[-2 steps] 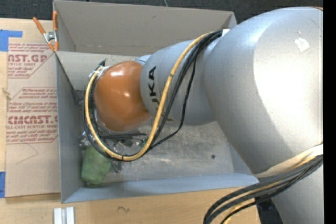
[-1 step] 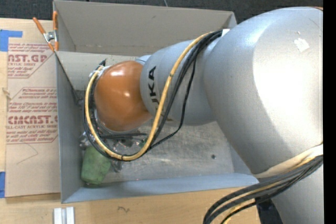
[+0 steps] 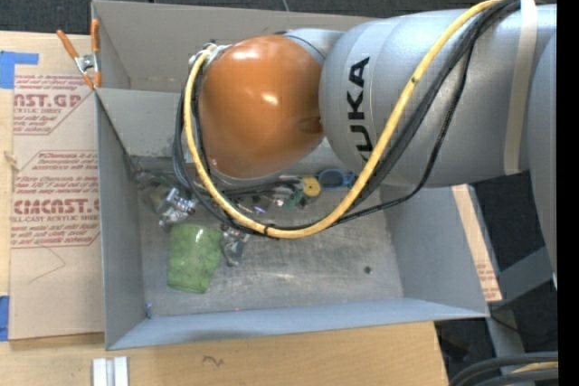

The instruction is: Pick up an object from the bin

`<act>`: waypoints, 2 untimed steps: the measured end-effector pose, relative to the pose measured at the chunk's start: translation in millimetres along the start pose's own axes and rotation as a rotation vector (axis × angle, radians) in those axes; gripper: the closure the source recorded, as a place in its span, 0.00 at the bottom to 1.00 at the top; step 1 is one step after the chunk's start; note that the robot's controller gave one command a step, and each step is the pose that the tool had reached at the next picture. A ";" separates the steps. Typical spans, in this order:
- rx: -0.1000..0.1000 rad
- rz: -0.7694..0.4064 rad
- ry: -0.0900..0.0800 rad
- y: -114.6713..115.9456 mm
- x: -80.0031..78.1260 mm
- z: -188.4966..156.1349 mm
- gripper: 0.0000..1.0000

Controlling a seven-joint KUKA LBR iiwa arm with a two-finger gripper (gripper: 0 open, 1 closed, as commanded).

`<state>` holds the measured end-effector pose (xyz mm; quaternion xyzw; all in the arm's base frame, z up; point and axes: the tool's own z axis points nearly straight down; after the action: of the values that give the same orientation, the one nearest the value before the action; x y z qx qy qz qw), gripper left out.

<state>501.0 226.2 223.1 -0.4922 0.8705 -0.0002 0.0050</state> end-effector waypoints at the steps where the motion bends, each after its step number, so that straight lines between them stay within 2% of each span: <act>1: -0.011 -0.295 0.009 -15.7 -18.8 122.2 1.00; 2: -0.008 -0.268 0.009 -61.6 -37.1 147.8 1.00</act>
Offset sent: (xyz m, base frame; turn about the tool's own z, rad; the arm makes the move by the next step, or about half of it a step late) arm 0.0258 0.0078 -0.1182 -0.2955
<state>574.2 226.9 76.0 -0.6041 0.7969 0.0004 -0.0010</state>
